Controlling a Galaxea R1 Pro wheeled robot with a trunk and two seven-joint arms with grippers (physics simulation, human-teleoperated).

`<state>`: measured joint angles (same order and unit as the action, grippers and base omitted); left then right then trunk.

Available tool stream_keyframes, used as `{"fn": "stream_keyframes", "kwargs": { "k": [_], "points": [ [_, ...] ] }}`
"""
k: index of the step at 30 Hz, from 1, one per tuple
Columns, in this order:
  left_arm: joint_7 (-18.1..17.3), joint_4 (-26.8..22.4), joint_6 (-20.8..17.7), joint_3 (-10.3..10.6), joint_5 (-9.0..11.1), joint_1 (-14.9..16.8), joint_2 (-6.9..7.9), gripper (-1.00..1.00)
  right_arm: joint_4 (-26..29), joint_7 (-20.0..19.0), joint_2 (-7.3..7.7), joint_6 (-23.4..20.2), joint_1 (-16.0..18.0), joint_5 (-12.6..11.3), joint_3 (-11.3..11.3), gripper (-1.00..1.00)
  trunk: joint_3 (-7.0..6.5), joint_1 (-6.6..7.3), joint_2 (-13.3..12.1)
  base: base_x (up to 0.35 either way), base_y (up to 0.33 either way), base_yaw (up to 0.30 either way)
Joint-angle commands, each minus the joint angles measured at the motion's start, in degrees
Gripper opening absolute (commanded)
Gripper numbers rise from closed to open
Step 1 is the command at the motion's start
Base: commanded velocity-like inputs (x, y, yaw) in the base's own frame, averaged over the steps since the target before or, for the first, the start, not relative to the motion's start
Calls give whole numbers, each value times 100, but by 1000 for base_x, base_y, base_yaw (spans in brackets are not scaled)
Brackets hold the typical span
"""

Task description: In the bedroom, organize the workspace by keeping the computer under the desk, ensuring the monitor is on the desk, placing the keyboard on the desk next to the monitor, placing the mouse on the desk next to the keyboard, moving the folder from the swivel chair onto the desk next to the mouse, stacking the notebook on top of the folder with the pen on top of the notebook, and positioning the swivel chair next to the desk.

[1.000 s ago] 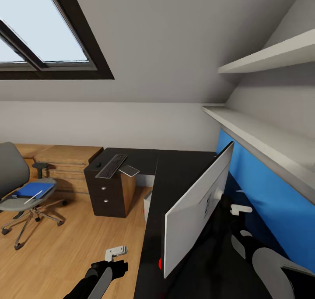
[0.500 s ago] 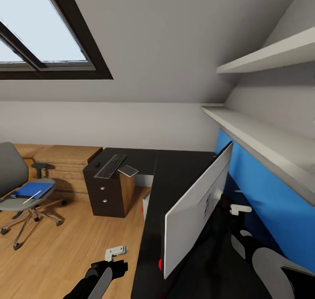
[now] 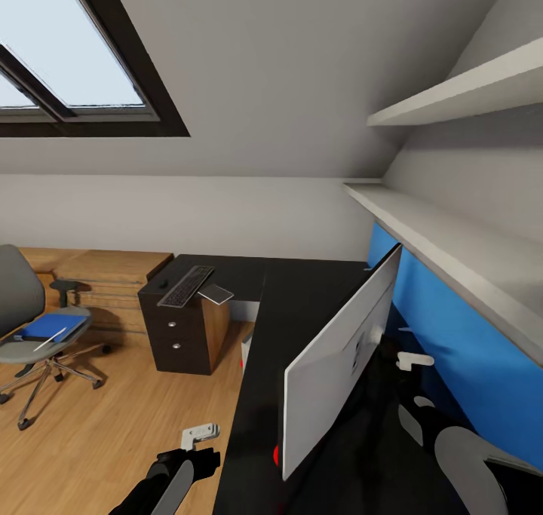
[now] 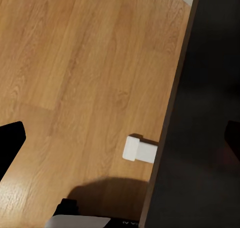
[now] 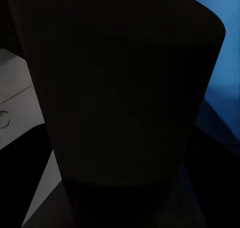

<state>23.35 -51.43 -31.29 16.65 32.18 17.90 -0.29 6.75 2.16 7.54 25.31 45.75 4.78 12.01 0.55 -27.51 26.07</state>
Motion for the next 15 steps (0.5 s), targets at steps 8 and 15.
{"fn": "stream_keyframes", "kwargs": {
  "k": [8, 15],
  "points": [
    [56, -6, -8, 14, 60, 3, 3, 100, -15, -13, 2, 18, 4, -19, -8, -100, 6, -3, 6, 0, -1, 0],
    [56, -8, -8, 14, 60, 3, 3, 100, -20, -73, 2, 18, 4, -21, -12, -100, 6, -3, 6, 0, 0, -6]
  ]
}}
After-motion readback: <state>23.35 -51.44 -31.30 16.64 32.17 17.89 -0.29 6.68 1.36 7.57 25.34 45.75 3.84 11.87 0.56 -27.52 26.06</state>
